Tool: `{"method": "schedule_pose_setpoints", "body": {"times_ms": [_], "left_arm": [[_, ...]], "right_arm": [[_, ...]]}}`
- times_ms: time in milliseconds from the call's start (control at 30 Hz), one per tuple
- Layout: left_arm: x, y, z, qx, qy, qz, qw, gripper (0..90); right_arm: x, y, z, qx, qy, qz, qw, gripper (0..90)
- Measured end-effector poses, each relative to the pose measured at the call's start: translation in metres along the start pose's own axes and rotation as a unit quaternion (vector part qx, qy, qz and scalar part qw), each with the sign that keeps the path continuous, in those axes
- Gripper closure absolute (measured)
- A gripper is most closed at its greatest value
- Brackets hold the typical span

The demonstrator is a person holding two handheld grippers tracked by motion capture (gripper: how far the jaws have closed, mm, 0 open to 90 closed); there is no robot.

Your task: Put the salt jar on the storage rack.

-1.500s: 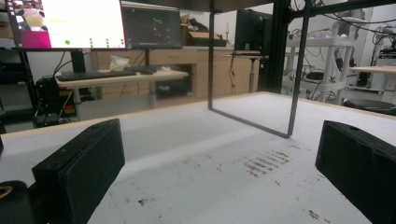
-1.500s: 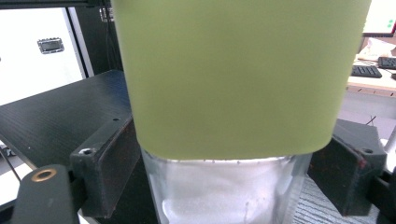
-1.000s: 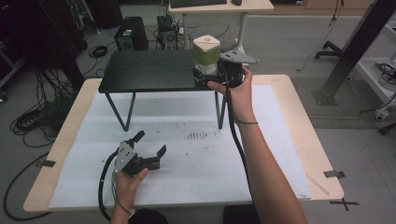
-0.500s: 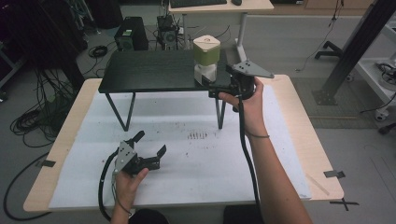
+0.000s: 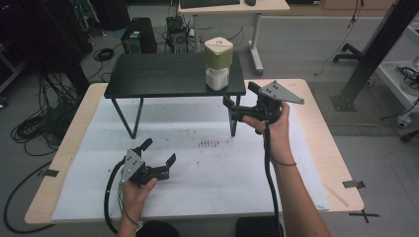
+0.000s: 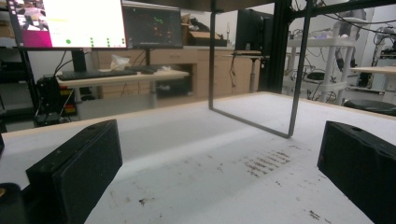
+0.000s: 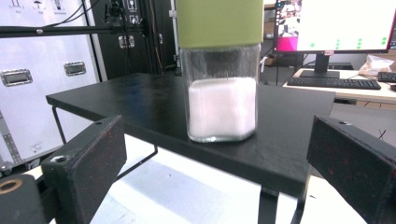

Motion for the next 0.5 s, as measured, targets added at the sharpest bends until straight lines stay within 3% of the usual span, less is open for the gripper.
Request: {"method": "schedule_pose_setpoints", "body": {"times_ms": [500], "left_arm": [[0.0, 0.0, 0.0, 0.001, -0.001, 0.001, 1.0, 0.4]], "right_arm": [[0.04, 0.006, -0.032, -0.01, 0.013, -0.007, 0.9998, 4.7]]}}
Point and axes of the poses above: each handheld gripper's, and its own axes: x roughly backward along the jaws, z roughly out of its top, y roughly to its right, the point moved 5 cm from there along -x, roughly forward along the jaws, and after that the axes turned 13 degrees about y, right-handed, at the moved point
